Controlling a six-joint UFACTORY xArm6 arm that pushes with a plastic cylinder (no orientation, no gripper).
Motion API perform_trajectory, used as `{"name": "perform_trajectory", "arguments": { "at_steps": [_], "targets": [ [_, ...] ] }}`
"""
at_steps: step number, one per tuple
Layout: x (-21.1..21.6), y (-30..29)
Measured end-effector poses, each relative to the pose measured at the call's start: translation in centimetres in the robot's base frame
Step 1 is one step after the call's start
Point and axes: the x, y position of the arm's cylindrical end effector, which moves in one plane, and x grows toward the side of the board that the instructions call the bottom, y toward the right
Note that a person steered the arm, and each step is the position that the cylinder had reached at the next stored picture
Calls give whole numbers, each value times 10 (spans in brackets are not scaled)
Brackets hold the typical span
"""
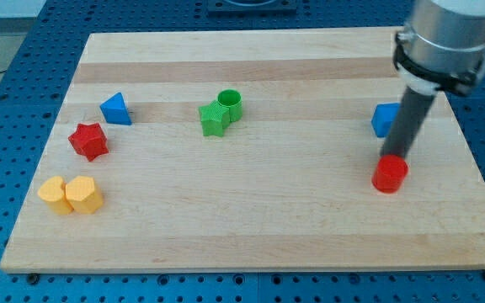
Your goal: Move the red star below the green star
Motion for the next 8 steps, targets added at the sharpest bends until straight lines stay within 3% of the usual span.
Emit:
{"name": "perform_trajectory", "arguments": {
  "at_steps": [1,2,3,4,6,7,8],
  "targets": [
    [-26,-6],
    [-11,-52],
    [51,-15],
    [36,-54],
    [32,-268],
    [9,-364],
    [-27,-405]
  ]
}}
